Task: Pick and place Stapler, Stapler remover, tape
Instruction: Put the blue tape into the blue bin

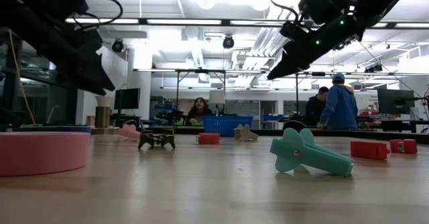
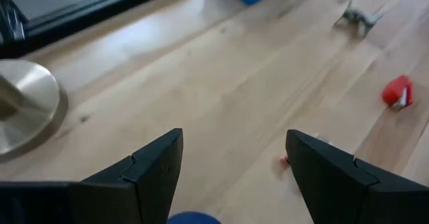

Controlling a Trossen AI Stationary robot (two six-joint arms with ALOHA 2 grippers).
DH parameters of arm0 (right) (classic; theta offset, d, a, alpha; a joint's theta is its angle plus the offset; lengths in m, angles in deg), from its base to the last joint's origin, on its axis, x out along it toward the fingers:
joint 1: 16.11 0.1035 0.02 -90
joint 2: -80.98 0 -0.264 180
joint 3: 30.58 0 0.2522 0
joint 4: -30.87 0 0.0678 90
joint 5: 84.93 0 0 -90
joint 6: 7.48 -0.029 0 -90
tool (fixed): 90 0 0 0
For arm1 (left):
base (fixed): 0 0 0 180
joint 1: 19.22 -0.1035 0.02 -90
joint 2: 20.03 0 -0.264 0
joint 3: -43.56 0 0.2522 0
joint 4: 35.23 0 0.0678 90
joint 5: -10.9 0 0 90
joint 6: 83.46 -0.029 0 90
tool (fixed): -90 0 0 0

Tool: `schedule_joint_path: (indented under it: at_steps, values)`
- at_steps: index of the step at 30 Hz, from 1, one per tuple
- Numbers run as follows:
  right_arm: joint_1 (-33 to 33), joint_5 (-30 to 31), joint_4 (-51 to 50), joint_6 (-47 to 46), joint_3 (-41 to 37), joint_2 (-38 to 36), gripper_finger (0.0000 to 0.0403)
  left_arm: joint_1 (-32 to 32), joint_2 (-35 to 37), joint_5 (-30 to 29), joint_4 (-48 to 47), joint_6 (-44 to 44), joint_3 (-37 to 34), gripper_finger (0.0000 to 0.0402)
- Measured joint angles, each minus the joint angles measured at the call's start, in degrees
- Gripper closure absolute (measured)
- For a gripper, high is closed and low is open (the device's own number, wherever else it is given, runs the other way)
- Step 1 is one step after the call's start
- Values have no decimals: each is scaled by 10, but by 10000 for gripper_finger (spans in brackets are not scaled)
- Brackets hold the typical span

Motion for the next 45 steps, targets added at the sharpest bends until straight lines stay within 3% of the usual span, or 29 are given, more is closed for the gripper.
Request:
schedule_joint_path:
  at_steps: [22, 33, 45]
  values:
    - [0, 0, 0, 10, 0, 0, 273, 0, -78, 83, -94, 108, 8, 140]
    - [0, -5, 0, 11, 0, 0, 273, 0, -220, 63, -215, 150, 118, 140]
    - [0, -5, 0, 26, 0, 1, 273, 0, -402, 142, -232, 92, 162, 140]
